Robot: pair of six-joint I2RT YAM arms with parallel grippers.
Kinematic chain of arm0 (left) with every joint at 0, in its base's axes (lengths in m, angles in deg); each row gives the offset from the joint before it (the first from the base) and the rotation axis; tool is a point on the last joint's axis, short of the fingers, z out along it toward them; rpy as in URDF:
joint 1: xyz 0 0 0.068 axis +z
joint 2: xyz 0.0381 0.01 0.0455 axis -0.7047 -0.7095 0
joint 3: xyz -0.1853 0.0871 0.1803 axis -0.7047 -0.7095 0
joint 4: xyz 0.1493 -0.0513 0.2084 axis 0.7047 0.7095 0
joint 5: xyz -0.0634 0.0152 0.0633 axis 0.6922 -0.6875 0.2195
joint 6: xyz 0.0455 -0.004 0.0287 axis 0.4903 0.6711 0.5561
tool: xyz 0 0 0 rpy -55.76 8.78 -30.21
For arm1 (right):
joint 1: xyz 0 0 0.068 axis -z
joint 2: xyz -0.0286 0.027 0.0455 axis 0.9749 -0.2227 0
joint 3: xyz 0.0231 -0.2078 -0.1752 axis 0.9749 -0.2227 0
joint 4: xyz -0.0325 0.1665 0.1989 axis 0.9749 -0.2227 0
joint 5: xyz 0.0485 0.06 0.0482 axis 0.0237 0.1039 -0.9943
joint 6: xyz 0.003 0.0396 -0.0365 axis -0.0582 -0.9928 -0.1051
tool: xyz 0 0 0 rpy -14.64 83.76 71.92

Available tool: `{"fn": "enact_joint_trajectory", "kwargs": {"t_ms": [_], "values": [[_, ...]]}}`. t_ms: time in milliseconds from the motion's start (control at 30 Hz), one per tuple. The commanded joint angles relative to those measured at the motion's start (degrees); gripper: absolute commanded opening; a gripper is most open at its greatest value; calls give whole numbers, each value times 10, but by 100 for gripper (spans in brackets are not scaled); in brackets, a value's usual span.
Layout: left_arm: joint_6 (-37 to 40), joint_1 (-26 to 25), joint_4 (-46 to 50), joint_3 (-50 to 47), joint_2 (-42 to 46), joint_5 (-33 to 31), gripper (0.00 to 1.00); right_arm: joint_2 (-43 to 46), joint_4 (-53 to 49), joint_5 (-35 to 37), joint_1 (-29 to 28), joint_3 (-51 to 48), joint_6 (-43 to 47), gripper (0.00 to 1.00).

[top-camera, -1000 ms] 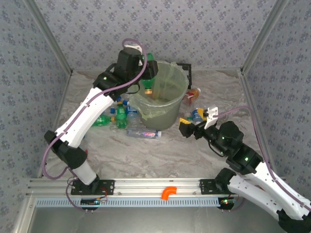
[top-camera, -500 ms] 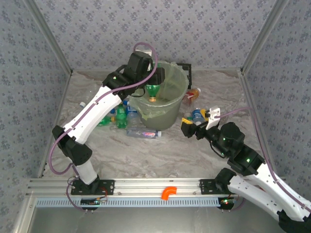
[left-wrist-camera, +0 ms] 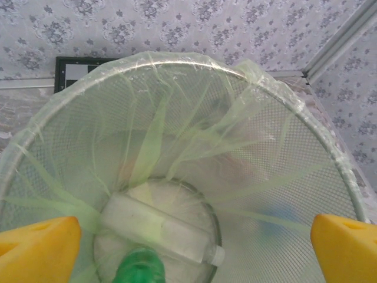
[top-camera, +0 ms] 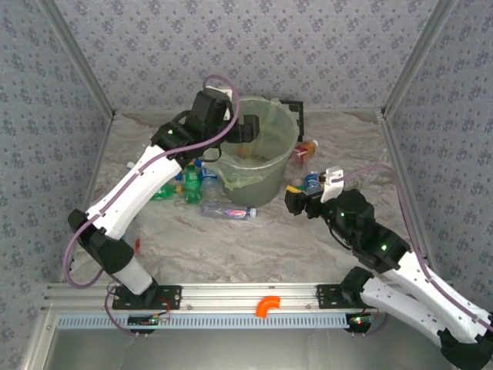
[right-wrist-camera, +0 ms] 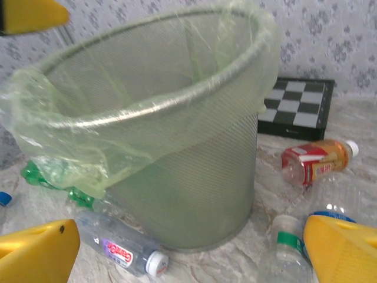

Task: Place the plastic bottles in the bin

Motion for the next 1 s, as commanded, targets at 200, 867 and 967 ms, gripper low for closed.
{"fn": "enact_joint_trajectory", "kwargs": {"t_ms": [200,867,967], "values": [[-21,42,-16,-82,97,58,100,-75,-54,-43,86,-3,-92,100],[-8,94,-69,-366,339,27,100,-317,-36,-109,171,-14,-110,85],[-7,100,-69,-380,352,26,100,-347,-40,-98,172,-9,-111,85]]}}
